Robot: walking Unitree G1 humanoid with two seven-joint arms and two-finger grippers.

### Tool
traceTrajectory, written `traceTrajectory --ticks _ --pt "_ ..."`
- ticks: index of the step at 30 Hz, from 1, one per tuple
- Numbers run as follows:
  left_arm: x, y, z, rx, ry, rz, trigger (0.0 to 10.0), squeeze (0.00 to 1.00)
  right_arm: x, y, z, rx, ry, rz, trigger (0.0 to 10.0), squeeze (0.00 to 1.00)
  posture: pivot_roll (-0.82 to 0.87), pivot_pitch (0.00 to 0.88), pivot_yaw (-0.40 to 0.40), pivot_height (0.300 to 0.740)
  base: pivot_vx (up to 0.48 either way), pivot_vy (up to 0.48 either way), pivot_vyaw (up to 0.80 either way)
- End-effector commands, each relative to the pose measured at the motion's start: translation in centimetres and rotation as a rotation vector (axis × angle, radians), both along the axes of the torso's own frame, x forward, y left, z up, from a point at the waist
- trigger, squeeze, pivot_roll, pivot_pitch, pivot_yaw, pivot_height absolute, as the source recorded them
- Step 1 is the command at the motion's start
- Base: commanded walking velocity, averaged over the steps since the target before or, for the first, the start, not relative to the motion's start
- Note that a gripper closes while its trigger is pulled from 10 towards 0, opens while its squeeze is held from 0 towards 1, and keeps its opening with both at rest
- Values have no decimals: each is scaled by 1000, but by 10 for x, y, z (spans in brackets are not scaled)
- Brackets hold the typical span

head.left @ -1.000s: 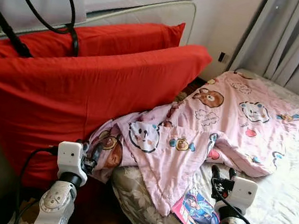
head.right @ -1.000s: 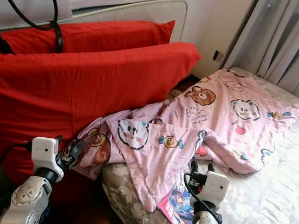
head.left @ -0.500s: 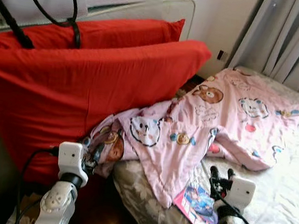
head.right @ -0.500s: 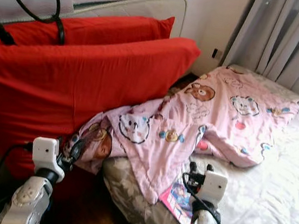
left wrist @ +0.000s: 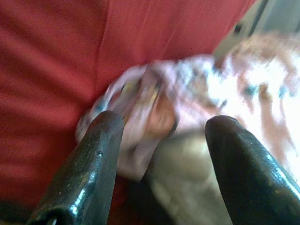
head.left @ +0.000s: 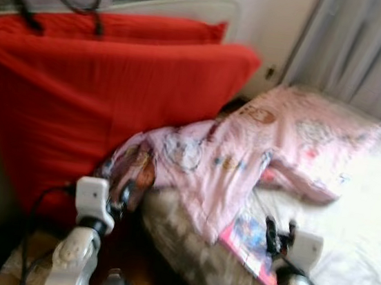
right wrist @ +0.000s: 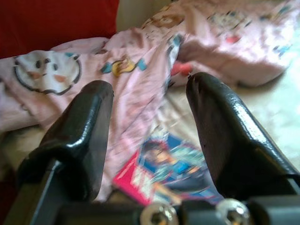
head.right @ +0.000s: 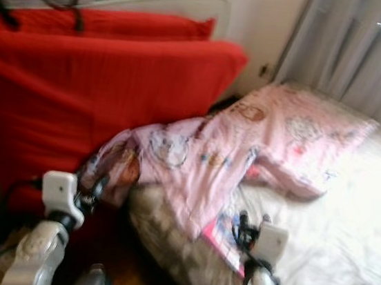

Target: Clean up the room

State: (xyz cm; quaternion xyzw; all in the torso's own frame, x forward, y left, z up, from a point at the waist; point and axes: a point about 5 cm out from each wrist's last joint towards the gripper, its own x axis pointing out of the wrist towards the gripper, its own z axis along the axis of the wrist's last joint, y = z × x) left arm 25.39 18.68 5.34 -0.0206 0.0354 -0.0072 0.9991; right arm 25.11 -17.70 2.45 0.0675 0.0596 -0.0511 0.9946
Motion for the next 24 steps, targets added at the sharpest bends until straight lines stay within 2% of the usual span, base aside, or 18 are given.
traceTrajectory --ticks 1,3,18,19,20,24 --pt "8 0 11 11 -38 -10 10000 0 1 4 1 4 -2 6 10000 1000 -58 0 -42 639 0 0 0" --pt "9 -1 11 10 -37 -11 10000 0 2 4 1 3 1 5 10000 0 -57 0 -41 639 0 0 0" --pt "8 -5 11 -2 -32 -36 10000 0 4 1 -1 7 13 -15 10000 0 -57 12 -38 639 0 0 0" --pt "9 -6 11 -1 -31 -37 10000 0 4 2 0 19 8 -7 10000 859 -55 18 -37 639 0 0 0" --pt "9 -6 12 0 -31 -38 10000 0 5 3 0 22 4 -5 10000 1000 -55 18 -37 639 0 0 0" --pt "9 -6 12 4 -29 -41 10000 0 6 3 1 18 6 -9 10000 1000 -53 22 -36 639 0 0 0"
